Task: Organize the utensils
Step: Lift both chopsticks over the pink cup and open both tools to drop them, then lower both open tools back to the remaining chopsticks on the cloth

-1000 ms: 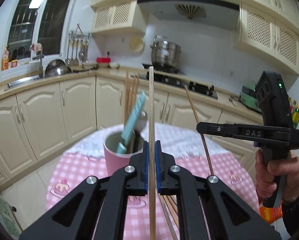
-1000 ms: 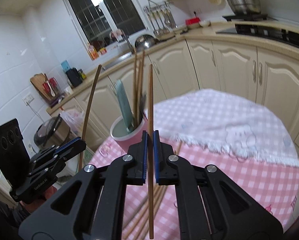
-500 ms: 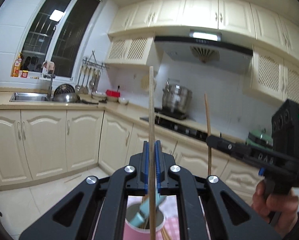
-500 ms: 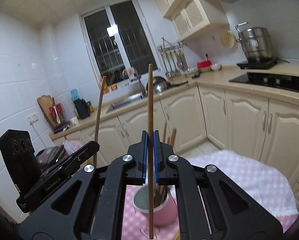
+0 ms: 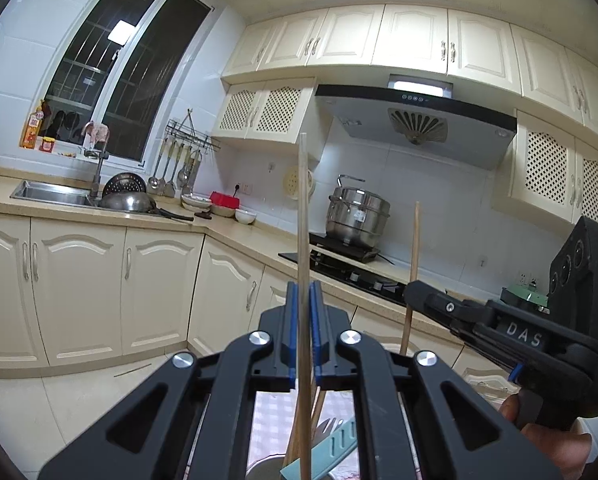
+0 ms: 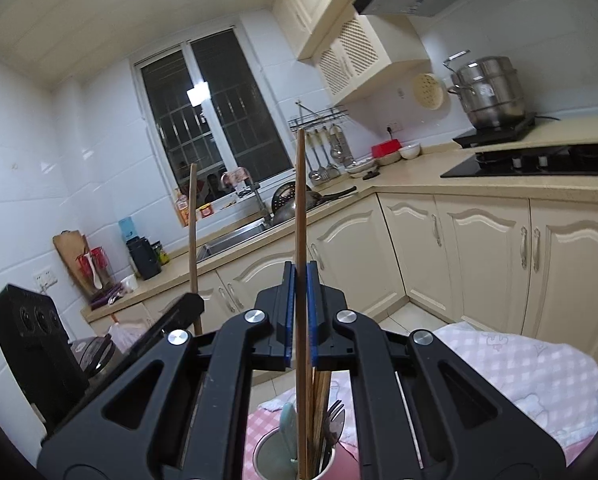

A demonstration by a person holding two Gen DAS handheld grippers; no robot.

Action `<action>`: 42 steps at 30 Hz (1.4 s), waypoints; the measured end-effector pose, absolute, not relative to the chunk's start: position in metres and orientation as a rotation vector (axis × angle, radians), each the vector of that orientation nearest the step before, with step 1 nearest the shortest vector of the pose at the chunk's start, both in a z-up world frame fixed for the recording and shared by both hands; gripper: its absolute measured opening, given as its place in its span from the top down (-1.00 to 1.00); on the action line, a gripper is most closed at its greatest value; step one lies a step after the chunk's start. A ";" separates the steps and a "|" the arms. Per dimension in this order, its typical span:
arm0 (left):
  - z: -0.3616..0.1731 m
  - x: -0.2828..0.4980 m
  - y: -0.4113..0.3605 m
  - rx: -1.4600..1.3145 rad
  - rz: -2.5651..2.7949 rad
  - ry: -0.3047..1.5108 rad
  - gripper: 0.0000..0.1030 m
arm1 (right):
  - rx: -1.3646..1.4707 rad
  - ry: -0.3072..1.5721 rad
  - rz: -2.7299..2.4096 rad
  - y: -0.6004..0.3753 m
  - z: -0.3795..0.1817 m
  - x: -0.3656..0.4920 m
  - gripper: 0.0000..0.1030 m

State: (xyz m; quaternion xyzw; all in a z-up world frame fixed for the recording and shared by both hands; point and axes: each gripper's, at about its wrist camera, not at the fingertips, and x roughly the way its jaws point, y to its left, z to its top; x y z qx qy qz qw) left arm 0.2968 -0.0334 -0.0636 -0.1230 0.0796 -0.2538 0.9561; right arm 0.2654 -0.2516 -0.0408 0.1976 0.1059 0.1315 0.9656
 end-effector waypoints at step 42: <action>-0.074 0.257 -0.025 -0.118 -0.393 0.278 -0.86 | 0.407 0.353 0.145 -0.286 -0.056 0.240 -0.88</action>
